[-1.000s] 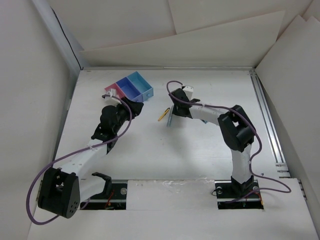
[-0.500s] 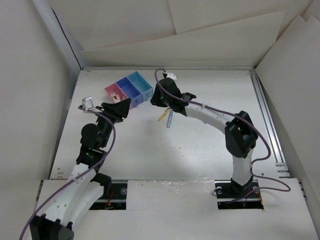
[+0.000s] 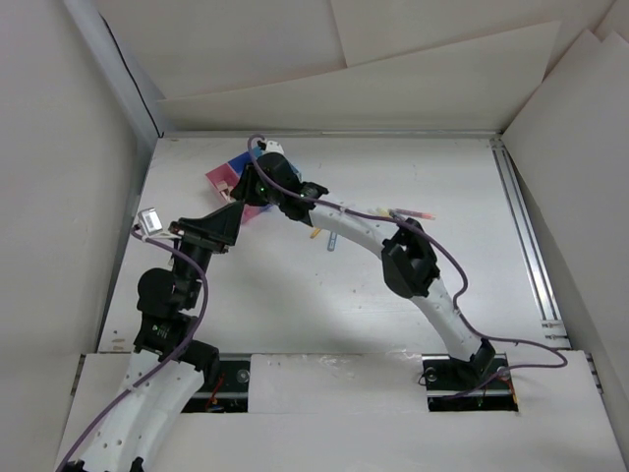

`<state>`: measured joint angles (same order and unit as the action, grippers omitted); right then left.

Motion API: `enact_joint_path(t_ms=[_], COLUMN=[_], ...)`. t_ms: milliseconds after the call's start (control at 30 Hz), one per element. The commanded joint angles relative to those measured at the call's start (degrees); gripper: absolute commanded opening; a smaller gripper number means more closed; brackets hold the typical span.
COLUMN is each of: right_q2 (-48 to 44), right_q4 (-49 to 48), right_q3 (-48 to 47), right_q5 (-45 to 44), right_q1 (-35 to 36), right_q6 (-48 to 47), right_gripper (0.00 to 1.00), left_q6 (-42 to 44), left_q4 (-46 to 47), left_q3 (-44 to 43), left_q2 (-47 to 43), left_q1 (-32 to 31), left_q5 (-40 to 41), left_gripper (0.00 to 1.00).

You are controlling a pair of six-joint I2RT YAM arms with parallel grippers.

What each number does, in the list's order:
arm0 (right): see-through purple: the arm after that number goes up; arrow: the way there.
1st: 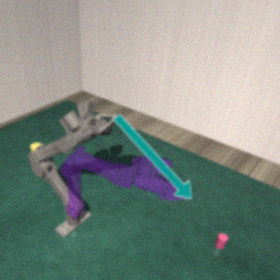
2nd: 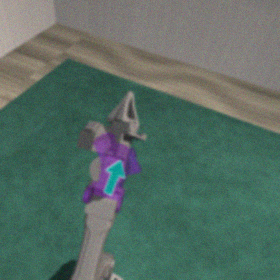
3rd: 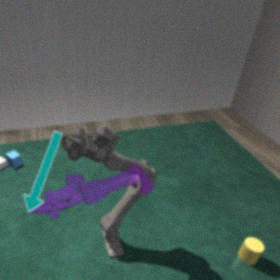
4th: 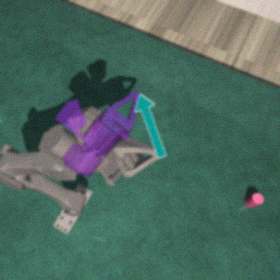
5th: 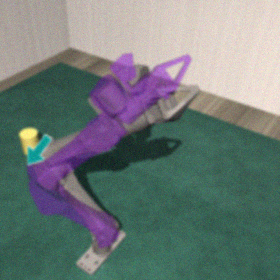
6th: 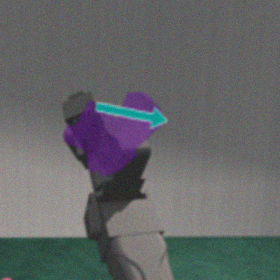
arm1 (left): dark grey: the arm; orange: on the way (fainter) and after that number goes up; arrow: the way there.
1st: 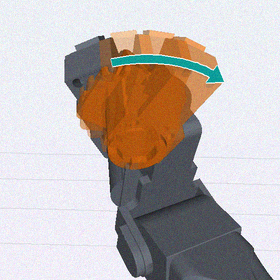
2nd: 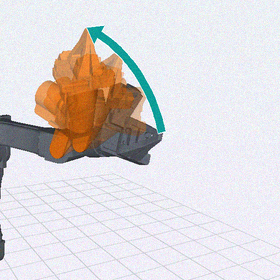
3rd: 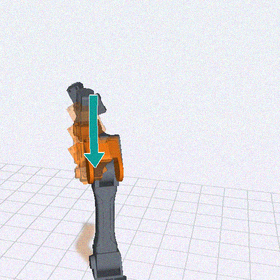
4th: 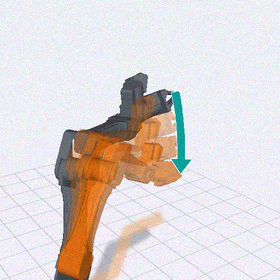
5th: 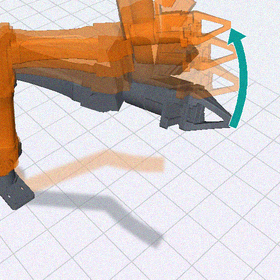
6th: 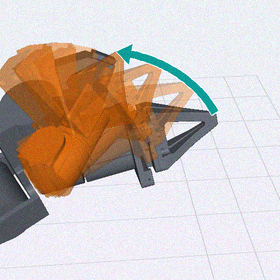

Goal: Sort the stationery into containers
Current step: Place the stationery in the storage box.

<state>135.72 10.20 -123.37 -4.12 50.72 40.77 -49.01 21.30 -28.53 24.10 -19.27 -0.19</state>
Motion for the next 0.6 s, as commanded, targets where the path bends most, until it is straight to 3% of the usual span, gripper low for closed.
enact_joint_path(t_ms=[0,233,567], right_q2=[2.7,7.37,11.94], right_q4=[-2.99,-3.52,-3.52], right_q3=[-8.19,-12.95,-16.99], right_q5=[-2.46,-7.82,-7.31], right_q1=[0.08,0.08,0.08], right_q6=[0.8,2.03,2.56], right_gripper=[0.13,0.15,0.19], left_q6=[-0.38,0.15,0.15], left_q4=[-0.37,-0.91,-0.29], left_q3=[-1.79,-1.26,-0.21], left_q2=[-0.63,-0.63,-0.1], left_q1=[-0.07,-0.07,-0.07], left_q5=[-0.96,-0.43,-0.43], left_gripper=[0.49,0.5,0.5])
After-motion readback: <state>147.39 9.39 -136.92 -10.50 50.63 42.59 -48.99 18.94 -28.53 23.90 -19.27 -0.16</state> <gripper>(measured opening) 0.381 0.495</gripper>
